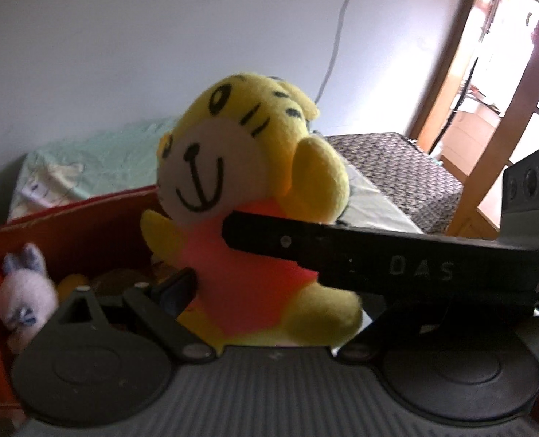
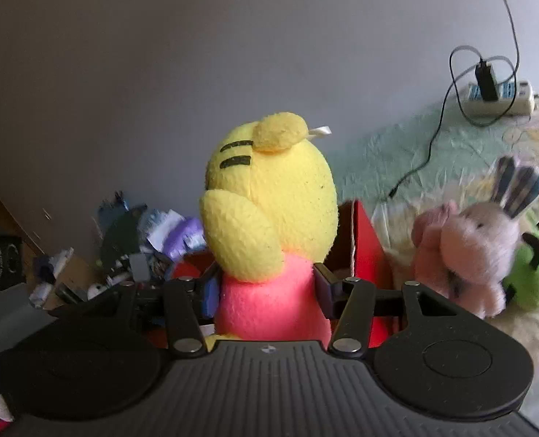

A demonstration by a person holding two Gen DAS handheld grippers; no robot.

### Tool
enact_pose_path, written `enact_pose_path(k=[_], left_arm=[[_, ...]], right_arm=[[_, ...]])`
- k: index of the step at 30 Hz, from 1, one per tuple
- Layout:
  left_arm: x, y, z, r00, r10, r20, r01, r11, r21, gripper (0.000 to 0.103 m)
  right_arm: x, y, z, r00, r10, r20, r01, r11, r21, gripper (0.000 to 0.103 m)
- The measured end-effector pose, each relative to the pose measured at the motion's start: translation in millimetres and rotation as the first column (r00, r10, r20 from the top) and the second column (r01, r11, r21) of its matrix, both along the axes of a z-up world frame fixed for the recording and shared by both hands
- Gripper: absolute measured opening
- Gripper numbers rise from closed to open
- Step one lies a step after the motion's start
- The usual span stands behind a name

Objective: Organize objects
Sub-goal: 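Carry the yellow tiger over the red box and lower it inside, then open the right tool to release the tiger inside the red box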

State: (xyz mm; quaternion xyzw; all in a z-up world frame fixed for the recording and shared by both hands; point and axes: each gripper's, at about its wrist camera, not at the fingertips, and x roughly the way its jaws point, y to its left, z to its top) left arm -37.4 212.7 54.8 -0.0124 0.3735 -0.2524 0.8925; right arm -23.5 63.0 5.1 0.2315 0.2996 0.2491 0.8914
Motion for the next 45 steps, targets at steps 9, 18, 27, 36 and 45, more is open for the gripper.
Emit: enact_pose_path(k=[9,18,27,36,45], left_arm=[[22.6,23.9,-28.1,0.998,-0.003,-0.063,0.000,0.999,-0.039,0.092],[38.7,24.1,-54.6,0.993,-0.038,-0.115,0.039,0.999,0.007,0.092],[49.6,31.3,-70.8,0.982,-0.060,-0.179,0.056,0.998,-0.027,0.092],[55.8,25.5,-78.4,0.974,-0.060,-0.220,0.062,0.998,0.001,0.093],[59.6,23.5,-82.9,0.971,-0.035,-0.235,0.048,0.998,0.050,0.101]], right_arm=[[17.2,26.6,-10.3,0.996,-0.028,-0.085,0.017,0.991,-0.132,0.054],[28.2,41.0,-22.3,0.996,-0.027,-0.090,0.008,0.980,-0.198,0.058],[24.4,31.0,-14.7,0.998,-0.065,0.014,0.066,0.987,-0.146,0.054],[34.8,28.9,-33.0,0.993,-0.095,-0.068,0.084,0.984,-0.154,0.033],[31.0,28.0,-39.4,0.996,-0.079,-0.035,0.074,0.988,-0.135,0.030]])
